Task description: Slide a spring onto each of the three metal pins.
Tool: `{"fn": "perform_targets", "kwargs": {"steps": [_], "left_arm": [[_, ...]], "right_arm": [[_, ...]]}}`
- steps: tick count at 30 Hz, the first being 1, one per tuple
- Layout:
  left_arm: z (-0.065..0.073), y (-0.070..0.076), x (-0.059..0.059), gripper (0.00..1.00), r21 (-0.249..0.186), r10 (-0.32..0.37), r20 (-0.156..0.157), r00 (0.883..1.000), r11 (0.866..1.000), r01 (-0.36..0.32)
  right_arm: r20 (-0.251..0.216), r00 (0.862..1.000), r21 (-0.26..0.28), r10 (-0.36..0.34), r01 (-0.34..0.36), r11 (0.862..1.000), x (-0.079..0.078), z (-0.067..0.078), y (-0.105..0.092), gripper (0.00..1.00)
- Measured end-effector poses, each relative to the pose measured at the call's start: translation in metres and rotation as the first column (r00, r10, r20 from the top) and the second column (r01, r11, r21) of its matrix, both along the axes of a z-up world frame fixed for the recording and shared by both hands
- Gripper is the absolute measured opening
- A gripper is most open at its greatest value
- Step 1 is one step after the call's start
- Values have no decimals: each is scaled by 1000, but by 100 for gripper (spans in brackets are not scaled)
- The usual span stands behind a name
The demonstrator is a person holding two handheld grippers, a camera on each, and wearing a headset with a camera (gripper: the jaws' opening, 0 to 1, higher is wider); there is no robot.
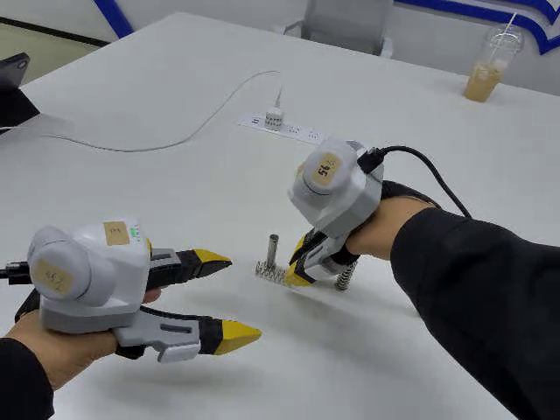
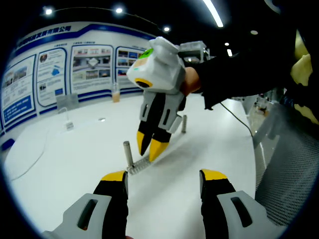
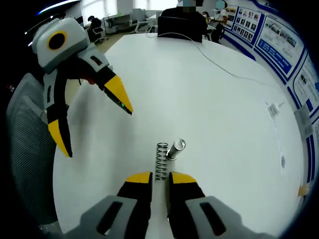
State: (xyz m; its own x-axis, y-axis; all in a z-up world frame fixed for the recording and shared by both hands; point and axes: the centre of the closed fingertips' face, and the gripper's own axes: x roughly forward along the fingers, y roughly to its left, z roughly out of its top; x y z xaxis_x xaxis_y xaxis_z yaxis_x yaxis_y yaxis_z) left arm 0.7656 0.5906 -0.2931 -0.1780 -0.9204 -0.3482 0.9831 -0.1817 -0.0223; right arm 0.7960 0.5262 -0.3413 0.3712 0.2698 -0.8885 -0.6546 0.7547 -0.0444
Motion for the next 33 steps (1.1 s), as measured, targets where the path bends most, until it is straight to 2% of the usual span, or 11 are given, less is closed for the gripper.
{"fn": "perform_targets", "kwargs": {"steps": [11, 17, 26, 33], "left_arm": [[0, 1, 1, 59, 3, 2, 2, 1000, 1000, -2], [-1, 1, 2, 59, 7, 4, 3, 1000, 1000, -4], [-2, 0, 0, 58, 13, -3, 6, 1000, 1000, 3], [0, -2, -3, 56, 13, -14, 11, 1000, 1000, 14]], "right_arm": [[-21, 1000, -7, 0, 0, 1000, 0, -10, 1, 12], [-21, 1000, -8, 10, -10, 1000, -3, -9, 1, 12], [-24, 998, -1, 52, -52, 999, -16, 5, 11, 12], [-9, 992, 1, 123, -123, 992, -30, 25, 27, 12]]}}
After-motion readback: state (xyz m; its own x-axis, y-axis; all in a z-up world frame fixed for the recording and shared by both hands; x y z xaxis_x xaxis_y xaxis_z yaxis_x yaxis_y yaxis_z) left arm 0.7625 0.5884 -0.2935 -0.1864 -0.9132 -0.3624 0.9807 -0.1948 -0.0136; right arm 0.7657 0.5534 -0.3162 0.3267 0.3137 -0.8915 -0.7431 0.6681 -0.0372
